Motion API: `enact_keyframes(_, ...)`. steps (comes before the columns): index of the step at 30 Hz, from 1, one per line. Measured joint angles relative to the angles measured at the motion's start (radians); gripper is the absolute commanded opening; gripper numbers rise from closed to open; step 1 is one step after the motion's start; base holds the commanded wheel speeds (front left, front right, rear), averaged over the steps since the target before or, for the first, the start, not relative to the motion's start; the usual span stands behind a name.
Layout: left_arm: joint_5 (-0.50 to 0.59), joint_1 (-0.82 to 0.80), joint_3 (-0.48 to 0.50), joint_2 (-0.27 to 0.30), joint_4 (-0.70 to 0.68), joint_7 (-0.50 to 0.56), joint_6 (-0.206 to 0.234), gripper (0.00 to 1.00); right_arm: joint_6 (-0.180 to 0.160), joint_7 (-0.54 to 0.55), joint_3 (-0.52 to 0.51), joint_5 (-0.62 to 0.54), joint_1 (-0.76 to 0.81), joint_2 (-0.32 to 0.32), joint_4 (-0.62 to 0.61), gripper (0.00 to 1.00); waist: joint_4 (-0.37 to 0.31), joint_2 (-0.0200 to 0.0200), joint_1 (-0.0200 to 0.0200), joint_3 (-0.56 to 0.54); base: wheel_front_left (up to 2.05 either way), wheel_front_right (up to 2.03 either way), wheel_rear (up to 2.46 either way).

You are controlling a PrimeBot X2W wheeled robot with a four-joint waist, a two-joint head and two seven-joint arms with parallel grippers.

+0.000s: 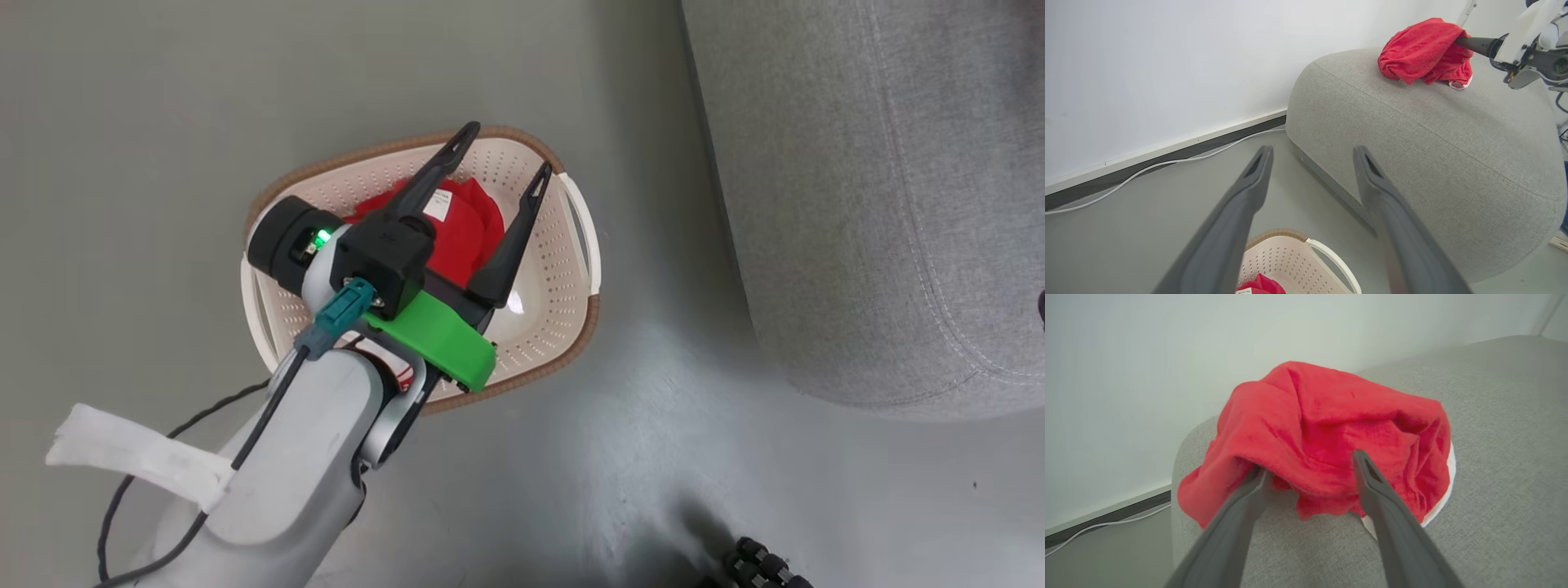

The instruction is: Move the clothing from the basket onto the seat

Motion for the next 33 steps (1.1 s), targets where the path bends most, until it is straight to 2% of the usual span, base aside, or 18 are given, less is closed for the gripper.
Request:
enact_keyframes(6, -0.017, 0.02, 0.011, -0.017, 0.026, -0.031, -0.001, 1.0, 0.008, 0.0, -0.014, -0.033, 0.025, -0.017, -0.061, 1.0, 0.01, 0.0, 0.0, -0.044, 0.0, 0.0, 0.0)
enact_keyframes(13, -0.055, 0.061, 0.044, -0.019, 0.075, -0.068, 0.0, 1.0, 0.028, -0.002, 0.009, -0.079, 0.076, -0.006, -0.124, 1.0, 0.031, 0.0, 0.0, -0.115, 0.0, 0.0, 0.0)
enact_keyframes(21, -0.08, 0.112, 0.093, -0.022, 0.13, -0.095, 0.012, 1.0, 0.054, -0.002, 0.045, -0.114, 0.171, 0.042, -0.164, 1.0, 0.065, 0.0, -0.0001, -0.207, 0.0, 0.0, 0.0)
enact_keyframes(33, -0.132, 0.246, 0.196, -0.003, 0.189, -0.111, 0.044, 1.0, 0.061, -0.002, 0.102, -0.143, 0.316, 0.147, -0.225, 1.0, 0.126, 0.0, -0.0001, -0.363, 0.0, 0.0, 0.0)
